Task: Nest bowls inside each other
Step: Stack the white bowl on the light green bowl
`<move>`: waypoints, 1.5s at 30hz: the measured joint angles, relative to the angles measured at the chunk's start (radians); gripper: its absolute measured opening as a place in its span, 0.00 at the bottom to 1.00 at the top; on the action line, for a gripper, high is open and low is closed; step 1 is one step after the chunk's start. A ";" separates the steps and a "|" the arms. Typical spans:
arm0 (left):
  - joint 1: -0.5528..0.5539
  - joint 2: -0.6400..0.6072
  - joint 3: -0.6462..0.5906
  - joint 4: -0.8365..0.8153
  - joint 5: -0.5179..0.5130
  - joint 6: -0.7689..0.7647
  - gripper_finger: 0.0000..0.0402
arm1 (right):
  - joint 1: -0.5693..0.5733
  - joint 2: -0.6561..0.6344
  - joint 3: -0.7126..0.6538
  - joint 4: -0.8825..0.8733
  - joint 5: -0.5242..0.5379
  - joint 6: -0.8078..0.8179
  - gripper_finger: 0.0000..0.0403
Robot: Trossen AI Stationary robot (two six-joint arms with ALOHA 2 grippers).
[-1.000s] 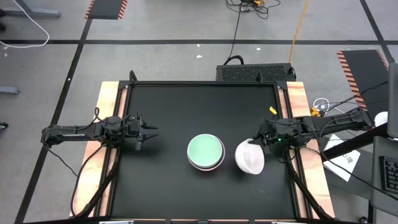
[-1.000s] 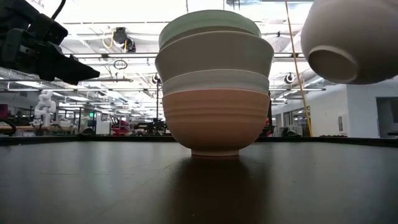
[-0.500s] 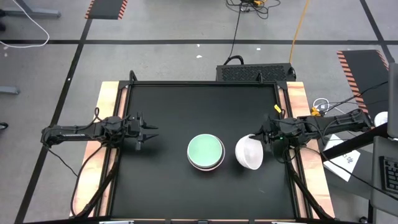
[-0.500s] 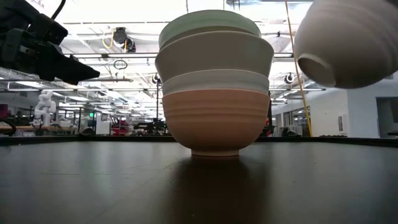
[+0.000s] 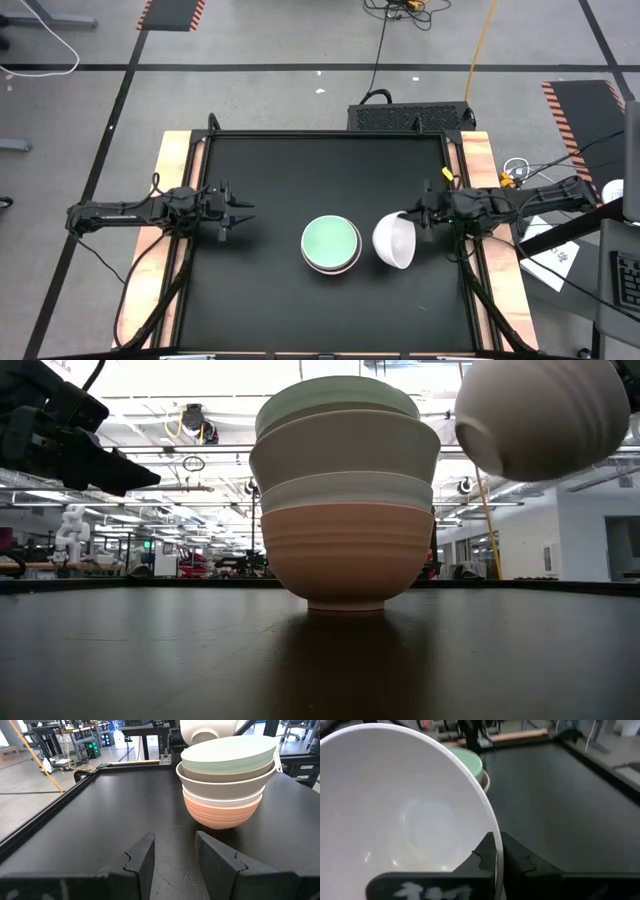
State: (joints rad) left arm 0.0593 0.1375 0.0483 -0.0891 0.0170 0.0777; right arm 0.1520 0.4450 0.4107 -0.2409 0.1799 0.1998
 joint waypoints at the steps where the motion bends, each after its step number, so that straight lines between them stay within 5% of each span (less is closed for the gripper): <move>1: 0.000 0.000 0.000 0.000 0.000 0.003 0.36 | 0.000 0.000 0.000 0.017 0.000 -0.006 0.00; 14: 0.000 0.000 0.000 0.002 0.000 0.005 0.36 | -0.004 0.011 0.005 0.085 -0.005 -0.058 0.01; 21: 0.000 0.000 0.000 0.016 0.000 -0.005 0.36 | -0.021 0.058 0.055 0.145 -0.095 -0.094 0.01; 34: 0.000 0.000 0.000 0.011 0.000 -0.009 0.36 | -0.105 0.286 0.293 0.048 -0.113 -0.188 0.00; 45: 0.000 0.000 0.000 0.003 0.000 -0.010 0.36 | -0.236 0.482 0.429 0.038 -0.291 -0.212 0.00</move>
State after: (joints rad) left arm 0.0593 0.1375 0.0483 -0.0861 0.0174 0.0681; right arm -0.0837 0.9268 0.8400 -0.2027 -0.1114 -0.0123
